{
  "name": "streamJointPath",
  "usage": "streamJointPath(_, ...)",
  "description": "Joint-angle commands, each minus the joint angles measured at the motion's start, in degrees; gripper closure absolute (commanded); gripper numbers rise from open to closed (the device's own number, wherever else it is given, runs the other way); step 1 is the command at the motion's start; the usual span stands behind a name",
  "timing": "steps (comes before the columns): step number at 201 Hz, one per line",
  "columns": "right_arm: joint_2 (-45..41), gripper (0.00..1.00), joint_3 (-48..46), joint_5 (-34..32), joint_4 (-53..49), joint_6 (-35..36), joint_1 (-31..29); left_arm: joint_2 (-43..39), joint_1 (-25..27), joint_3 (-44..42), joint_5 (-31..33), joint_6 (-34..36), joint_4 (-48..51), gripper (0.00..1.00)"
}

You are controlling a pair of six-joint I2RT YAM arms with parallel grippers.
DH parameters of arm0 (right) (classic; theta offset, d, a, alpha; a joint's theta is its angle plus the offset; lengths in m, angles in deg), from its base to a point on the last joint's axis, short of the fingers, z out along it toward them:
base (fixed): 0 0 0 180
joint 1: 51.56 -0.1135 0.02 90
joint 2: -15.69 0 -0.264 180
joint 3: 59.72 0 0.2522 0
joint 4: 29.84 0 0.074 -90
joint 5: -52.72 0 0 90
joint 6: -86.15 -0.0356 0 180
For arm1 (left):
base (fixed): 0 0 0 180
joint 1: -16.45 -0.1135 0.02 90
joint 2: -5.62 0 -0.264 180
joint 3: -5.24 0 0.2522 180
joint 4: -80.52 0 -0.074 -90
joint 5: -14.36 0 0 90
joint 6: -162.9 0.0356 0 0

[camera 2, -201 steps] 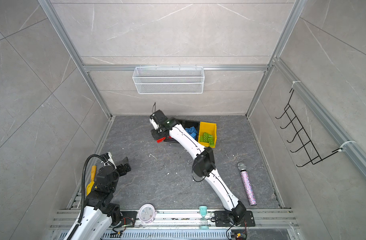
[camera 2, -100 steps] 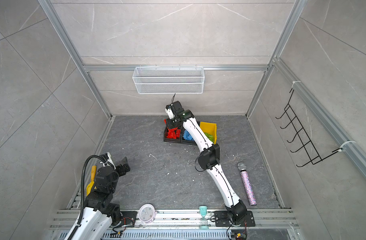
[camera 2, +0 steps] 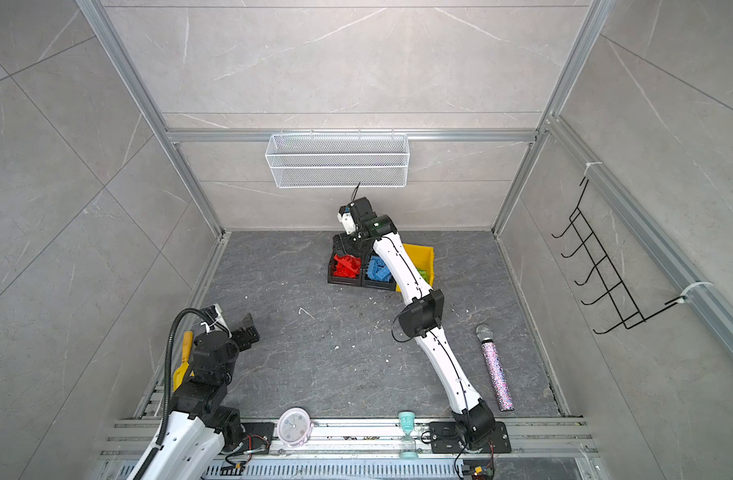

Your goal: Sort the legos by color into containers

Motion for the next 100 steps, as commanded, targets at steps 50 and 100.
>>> streamJointPath(50,-37.93,0.10,-14.36,1.23,-4.57,4.42,3.93,26.95,-1.66,10.67,3.00,8.63,-16.23,0.01)
streamJointPath(100,-86.59,0.00,-75.97,-8.38,17.92,3.09,14.27,35.25,-10.47,12.17,-7.35,8.57,-23.52,0.01)
